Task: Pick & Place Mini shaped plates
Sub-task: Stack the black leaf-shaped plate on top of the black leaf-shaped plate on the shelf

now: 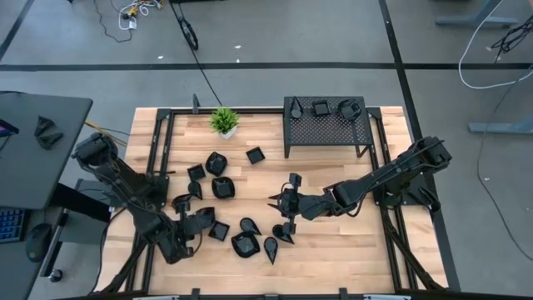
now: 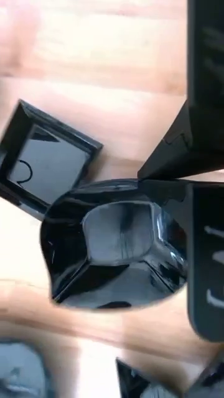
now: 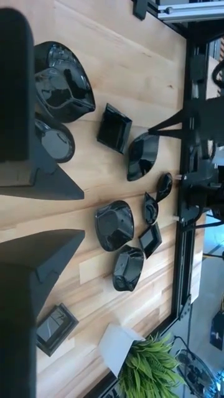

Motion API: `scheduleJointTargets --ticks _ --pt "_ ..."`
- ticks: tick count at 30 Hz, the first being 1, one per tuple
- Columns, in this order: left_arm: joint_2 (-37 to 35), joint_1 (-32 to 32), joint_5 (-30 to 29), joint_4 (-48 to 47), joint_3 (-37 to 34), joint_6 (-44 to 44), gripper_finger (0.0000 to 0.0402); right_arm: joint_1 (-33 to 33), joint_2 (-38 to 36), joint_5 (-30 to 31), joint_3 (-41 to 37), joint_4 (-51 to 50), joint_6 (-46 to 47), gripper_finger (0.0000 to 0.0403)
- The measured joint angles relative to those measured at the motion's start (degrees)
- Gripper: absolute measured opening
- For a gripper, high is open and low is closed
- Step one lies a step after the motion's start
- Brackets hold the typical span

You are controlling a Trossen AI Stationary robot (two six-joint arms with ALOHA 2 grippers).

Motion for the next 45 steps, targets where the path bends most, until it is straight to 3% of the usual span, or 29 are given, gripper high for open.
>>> scheduleJointTargets --ticks 8,13,17,22,28,33,37,45 --pt "0.0 1.7 -7.1 -18.7 15.4 8.4 0.0005 -0.1 0.0 -2.2 0.0 6.0 -3.7 0.0089" --pt "0.0 6.4 -9.0 -21.9 25.5 21.7 0.0007 -1.7 0.0 -12.6 0.6 12.6 -9.3 0.0094" --pt "-0.1 11.5 -5.4 -18.8 30.3 36.1 0.0004 -3.5 0.0 -22.5 4.6 10.5 -11.7 0.0121" --pt "-0.1 17.9 4.6 -10.0 31.5 50.8 0.0008 -4.1 0.0 -29.2 12.4 -3.9 -15.7 0.0168" --pt "-0.1 22.6 10.5 -3.8 31.5 58.1 0.0005 -4.1 0.0 -29.6 15.2 -16.5 -27.8 0.0198" --pt "-0.1 23.7 10.5 -3.7 31.5 59.4 0.001 -4.1 0.4 -28.6 12.8 -13.7 -36.7 0.0192" --pt "-0.1 23.8 10.4 -2.7 31.5 59.8 0.001 -4.5 0.7 -28.4 11.5 -8.6 -38.1 0.0176" --pt "-0.1 23.8 10.2 -1.4 31.5 60.9 0.0011 -5.0 1.6 -28.6 11.2 -9.0 -38.1 0.0144"
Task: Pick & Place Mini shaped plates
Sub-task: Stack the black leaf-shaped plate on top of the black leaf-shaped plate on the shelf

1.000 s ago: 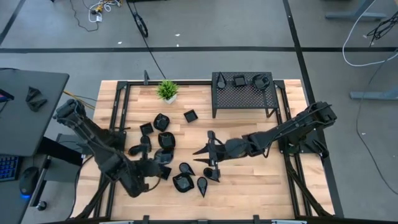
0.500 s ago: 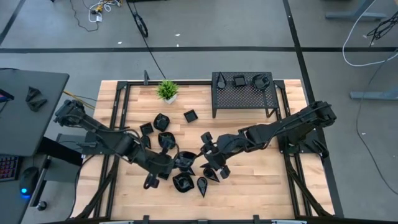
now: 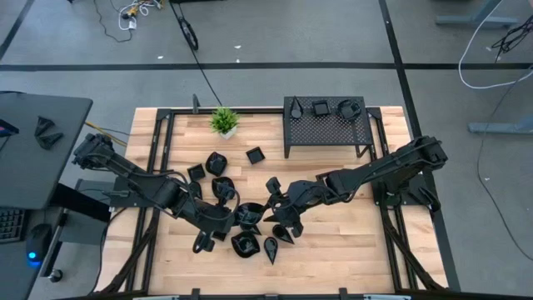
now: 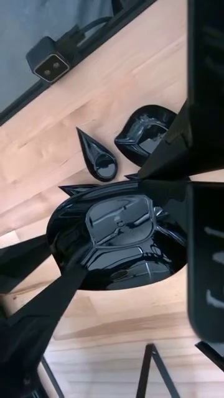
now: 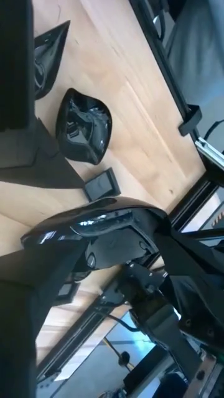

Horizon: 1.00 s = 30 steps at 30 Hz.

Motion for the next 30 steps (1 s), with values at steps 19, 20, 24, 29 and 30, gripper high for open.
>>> scheduleJointTargets --ticks 19,20,24,29,30 --pt "0.0 0.0 -4.1 -0.3 0.0 1.9 0.0014 0.1 0.0 -0.1 0.0 -0.9 0.0 0.0012" --pt "0.0 0.0 -4.5 -0.3 0.0 2.2 0.0014 0.1 0.0 -0.1 0.0 -0.9 -0.1 0.0008" --pt "0.0 -0.1 -6.1 0.1 0.0 4.4 0.0027 0.1 0.0 -0.2 0.0 -1.0 0.3 0.0008" --pt "0.0 0.7 -7.5 3.1 0.1 6.0 0.009 0.0 0.0 0.3 0.0 -1.1 2.7 0.001" --pt "0.0 1.0 -7.7 3.6 0.1 6.0 0.0105 0.0 0.0 0.3 0.0 -1.4 3.3 0.0009"
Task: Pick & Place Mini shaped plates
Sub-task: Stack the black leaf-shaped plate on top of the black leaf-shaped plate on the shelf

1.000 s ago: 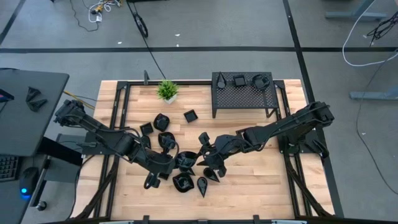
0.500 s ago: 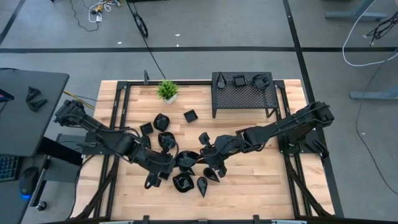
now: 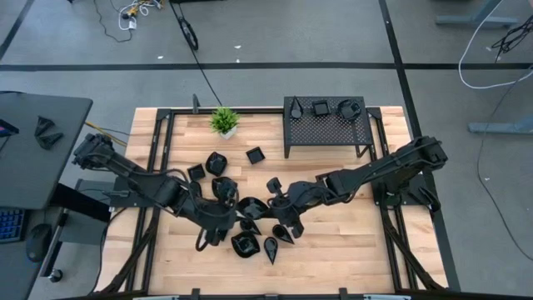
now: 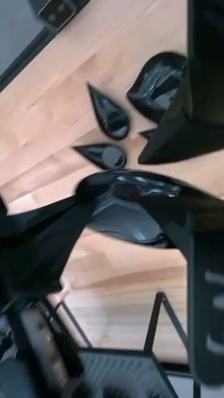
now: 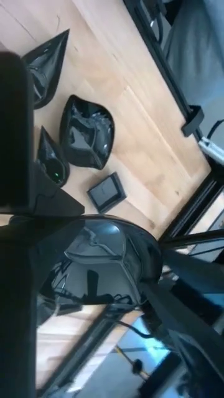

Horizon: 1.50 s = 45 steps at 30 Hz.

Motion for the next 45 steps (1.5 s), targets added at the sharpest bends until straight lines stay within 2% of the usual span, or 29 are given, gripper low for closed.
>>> scheduleJointTargets --ticks 6,10,12,18,22,26,30,39,45 --pt "-0.5 1.6 -1.6 1.2 0.0 0.1 0.0179 0.1 0.0 3.6 0.0 -3.2 5.1 0.0007" --pt "-2.3 1.4 -8.2 -3.2 0.1 -0.5 0.0202 0.1 -0.8 6.2 0.0 -7.6 13.3 0.0008" --pt "-3.2 1.2 -12.4 -8.1 0.0 -4.2 0.0205 0.3 -1.8 8.4 0.3 -11.4 18.7 0.0008" --pt "-4.3 1.3 -21.7 -24.3 0.0 -23.8 0.0193 1.9 -5.2 18.1 7.6 -35.7 37.5 0.0008" --pt "-4.2 1.2 -24.1 -26.5 -2.8 -32.2 0.0183 0.4 -5.9 21.8 17.2 -56.9 53.8 0.0008" --pt "-4.2 0.7 -25.3 -23.7 -6.9 -34.9 0.0177 -4.5 -5.9 22.6 24.9 -73.7 65.6 0.0008" --pt "-4.2 0.7 -25.3 -16.7 -11.7 -34.6 0.0177 -12.5 -6.0 23.9 28.1 -83.1 72.3 0.0008" --pt "-4.2 0.5 -25.1 -7.3 -18.3 -34.5 0.0177 -34.1 -5.4 23.4 25.1 -83.1 69.3 0.0009" --pt "-4.2 0.2 -25.6 -6.7 -18.7 -34.0 0.0177 -41.9 -5.1 27.9 24.9 -82.2 66.0 0.0005"
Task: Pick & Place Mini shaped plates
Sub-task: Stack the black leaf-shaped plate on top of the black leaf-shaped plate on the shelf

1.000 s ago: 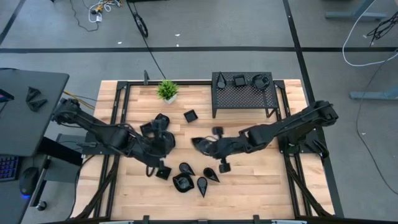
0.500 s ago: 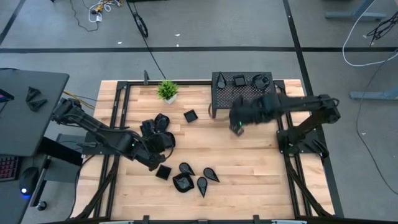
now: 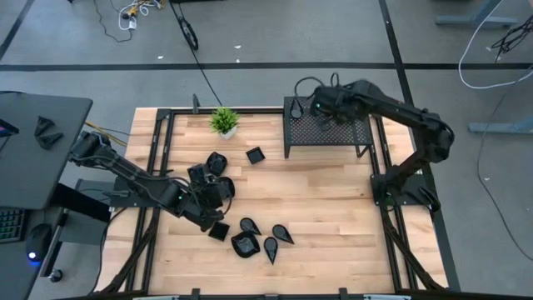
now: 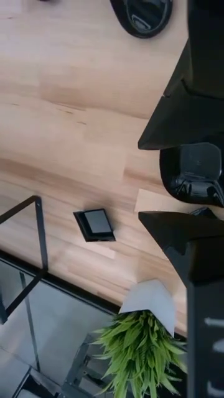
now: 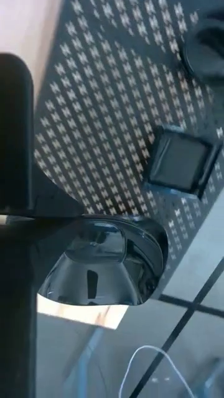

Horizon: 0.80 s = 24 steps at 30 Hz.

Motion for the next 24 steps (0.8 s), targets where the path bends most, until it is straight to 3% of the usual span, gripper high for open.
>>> scheduleJointTargets --ticks 24 --pt "0.0 -1.6 0.6 6.2 0.0 3.4 0.0177 -6.7 5.2 1.4 -0.1 2.5 -7.7 0.0005"
